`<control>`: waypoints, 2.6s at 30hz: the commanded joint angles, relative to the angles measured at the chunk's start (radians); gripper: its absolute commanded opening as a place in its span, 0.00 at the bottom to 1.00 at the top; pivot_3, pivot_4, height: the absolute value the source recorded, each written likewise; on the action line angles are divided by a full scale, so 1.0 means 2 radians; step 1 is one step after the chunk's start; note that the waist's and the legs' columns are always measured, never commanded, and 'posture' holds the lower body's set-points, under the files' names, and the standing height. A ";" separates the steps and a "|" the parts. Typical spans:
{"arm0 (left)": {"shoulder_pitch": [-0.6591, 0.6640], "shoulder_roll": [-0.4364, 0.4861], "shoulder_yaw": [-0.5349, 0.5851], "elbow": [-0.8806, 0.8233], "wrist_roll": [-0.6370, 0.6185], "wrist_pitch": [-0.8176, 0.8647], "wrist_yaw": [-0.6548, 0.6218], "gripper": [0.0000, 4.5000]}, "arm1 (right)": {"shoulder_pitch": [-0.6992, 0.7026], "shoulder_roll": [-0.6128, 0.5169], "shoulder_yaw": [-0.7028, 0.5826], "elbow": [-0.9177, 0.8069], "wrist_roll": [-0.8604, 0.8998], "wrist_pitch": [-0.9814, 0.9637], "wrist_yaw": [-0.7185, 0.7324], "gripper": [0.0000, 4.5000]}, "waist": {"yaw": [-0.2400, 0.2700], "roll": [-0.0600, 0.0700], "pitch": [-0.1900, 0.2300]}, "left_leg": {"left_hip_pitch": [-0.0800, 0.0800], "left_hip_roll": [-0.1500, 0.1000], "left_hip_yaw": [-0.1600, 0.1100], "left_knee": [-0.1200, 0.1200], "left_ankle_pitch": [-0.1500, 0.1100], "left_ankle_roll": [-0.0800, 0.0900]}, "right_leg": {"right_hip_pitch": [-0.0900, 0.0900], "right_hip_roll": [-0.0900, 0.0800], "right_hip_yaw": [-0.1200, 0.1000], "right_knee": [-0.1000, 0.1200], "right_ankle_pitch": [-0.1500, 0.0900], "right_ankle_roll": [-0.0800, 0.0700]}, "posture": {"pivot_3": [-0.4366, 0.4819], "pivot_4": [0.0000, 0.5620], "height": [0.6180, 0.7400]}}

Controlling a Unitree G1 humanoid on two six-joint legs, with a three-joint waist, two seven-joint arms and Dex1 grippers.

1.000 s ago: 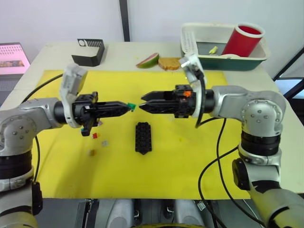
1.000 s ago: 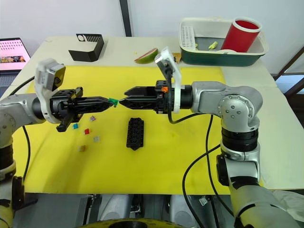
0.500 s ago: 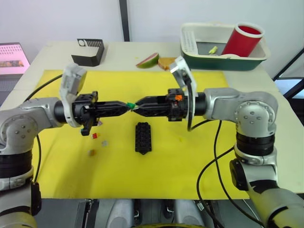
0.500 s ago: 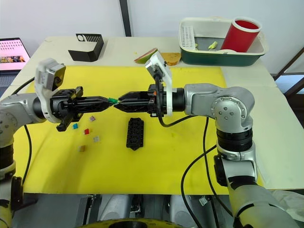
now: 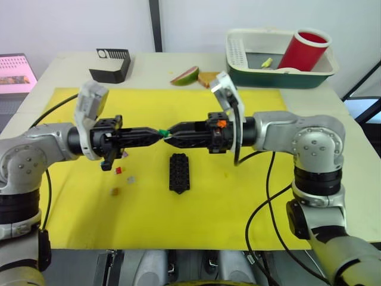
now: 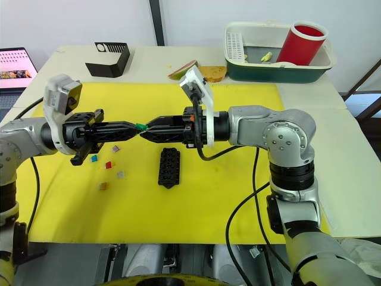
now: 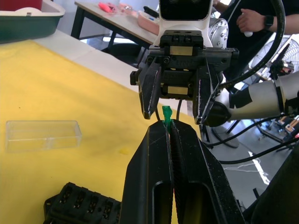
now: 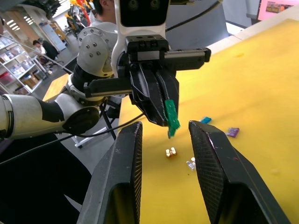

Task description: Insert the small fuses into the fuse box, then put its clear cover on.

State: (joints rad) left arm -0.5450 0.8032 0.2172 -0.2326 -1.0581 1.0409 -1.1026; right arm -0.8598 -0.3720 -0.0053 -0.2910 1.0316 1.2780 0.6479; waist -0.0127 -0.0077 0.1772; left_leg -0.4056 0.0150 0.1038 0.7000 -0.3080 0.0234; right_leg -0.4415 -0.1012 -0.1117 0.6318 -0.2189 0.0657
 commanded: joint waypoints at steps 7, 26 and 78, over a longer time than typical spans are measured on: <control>0.000 0.007 0.004 -0.007 -0.005 -0.001 0.003 0.00 | -0.007 0.003 -0.002 -0.011 0.008 -0.014 -0.001 0.37 | 0.000 0.000 0.000 | 0.000 0.000 0.000 0.000 0.000 0.000 | 0.000 0.000 0.000 0.000 0.000 0.000 | 0.48 0.27 1.00; -0.001 0.008 0.002 -0.007 -0.006 0.001 0.012 0.00 | -0.010 -0.004 0.007 -0.016 0.004 -0.016 0.006 0.02 | 0.000 0.000 0.000 | 0.000 0.000 0.000 0.000 0.000 0.000 | 0.000 0.000 0.000 0.000 0.000 0.000 | 0.48 0.27 1.00; 0.187 0.037 -0.119 -0.070 0.324 -0.334 -0.019 0.99 | 0.114 -0.116 0.230 -0.045 -0.356 -0.302 0.210 0.00 | 0.001 0.000 0.000 | -0.001 0.000 0.000 0.000 0.000 0.000 | -0.001 0.000 0.000 -0.001 0.000 0.000 | 0.48 0.27 1.00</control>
State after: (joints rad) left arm -0.1627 0.8806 -0.0264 -0.3590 -0.4136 0.3848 -1.1471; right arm -0.6301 -0.6099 0.4681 -0.3486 0.3078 0.6693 1.0670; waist -0.0101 -0.0074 0.1776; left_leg -0.4068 0.0158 0.1041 0.6999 -0.3084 0.0239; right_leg -0.4428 -0.1010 -0.1122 0.6306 -0.2190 0.0657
